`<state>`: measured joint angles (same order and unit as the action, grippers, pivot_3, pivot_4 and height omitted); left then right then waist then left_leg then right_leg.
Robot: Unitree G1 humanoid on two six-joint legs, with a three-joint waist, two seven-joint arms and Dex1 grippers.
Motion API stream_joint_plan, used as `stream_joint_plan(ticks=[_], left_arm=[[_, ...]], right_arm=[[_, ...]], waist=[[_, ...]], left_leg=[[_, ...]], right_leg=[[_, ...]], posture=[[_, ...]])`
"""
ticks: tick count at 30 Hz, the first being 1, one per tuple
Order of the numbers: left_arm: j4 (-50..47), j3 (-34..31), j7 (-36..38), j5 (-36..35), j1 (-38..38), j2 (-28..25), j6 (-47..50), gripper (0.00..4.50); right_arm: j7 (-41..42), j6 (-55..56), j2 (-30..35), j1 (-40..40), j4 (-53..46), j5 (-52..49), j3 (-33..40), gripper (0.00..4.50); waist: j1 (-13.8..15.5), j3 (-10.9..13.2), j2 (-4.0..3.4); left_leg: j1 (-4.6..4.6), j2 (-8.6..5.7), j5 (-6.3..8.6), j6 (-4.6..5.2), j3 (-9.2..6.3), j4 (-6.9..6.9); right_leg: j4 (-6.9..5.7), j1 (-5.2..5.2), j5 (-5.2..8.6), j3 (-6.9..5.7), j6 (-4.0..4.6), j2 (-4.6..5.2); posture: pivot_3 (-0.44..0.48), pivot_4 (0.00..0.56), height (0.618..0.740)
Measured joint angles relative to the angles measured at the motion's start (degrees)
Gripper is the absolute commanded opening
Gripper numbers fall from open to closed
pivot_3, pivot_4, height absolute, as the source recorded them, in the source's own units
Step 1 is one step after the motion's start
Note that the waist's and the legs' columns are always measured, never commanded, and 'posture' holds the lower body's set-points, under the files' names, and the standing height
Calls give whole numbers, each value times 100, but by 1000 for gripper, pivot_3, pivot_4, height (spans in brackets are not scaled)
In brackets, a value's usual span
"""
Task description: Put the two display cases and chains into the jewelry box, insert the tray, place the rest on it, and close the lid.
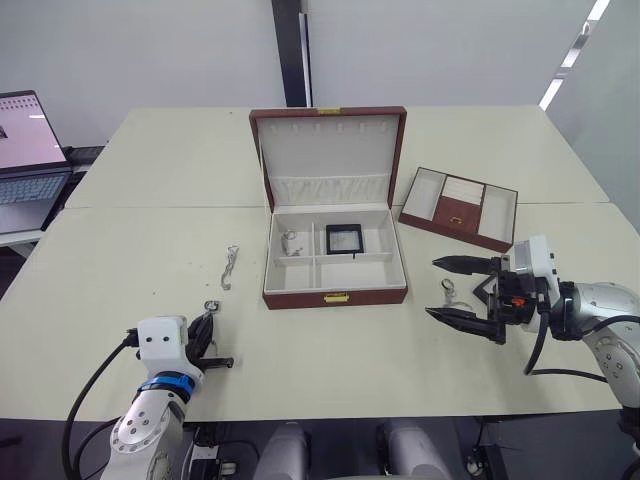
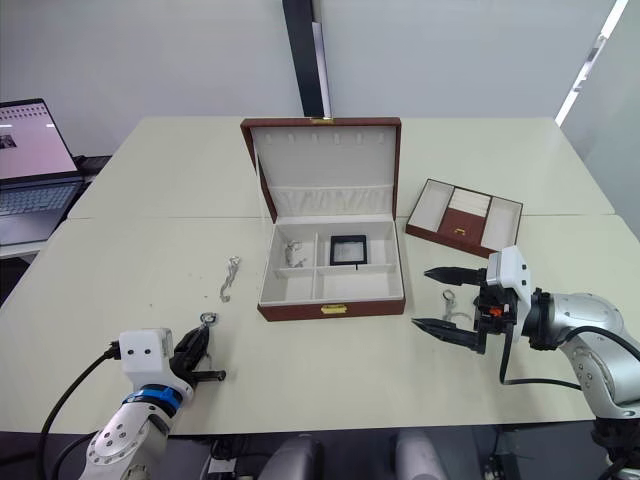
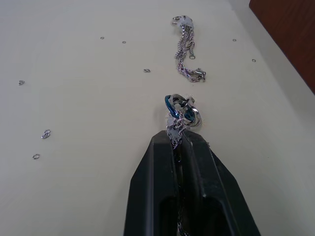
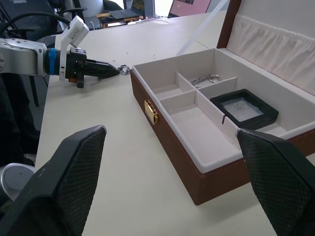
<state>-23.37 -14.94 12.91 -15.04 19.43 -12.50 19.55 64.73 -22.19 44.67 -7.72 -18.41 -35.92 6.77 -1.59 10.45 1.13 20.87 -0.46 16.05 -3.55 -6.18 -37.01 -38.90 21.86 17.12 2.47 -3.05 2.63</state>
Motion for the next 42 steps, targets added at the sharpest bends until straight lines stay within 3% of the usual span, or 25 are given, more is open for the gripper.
stream_joint_plan(ticks=[11,21,30,42], left_arm=[[-114,16,36,-110,-33,35,-96,37],[-1209,347,-113,-317,-759,-3,594,37],[-1425,710,-70,-588,-1639,-184,1320,37],[-1226,1003,62,-797,-2124,-248,1625,37]], right_arm=[[-124,-170,29,-146,-105,-133,111,4500],[-335,-351,60,-441,-271,-356,328,4500],[-554,-510,92,-445,-399,-478,541,4500],[-783,-522,89,-161,-459,-481,648,4500]], waist=[[2,3,5],[-5,3,5],[2,3,5],[1,3,5]], left_leg=[[-2,1,0,0,-6,0],[-2,3,0,0,-8,1],[-1,2,0,-1,-8,1],[-1,1,0,-1,-7,0]], right_leg=[[5,-7,0,-6,0,-1],[6,-7,0,-7,0,-3],[6,-7,0,-8,0,-3],[6,-7,0,-6,0,-3]], posture=[[0,150,740],[0,150,740],[0,150,740],[0,150,740]])
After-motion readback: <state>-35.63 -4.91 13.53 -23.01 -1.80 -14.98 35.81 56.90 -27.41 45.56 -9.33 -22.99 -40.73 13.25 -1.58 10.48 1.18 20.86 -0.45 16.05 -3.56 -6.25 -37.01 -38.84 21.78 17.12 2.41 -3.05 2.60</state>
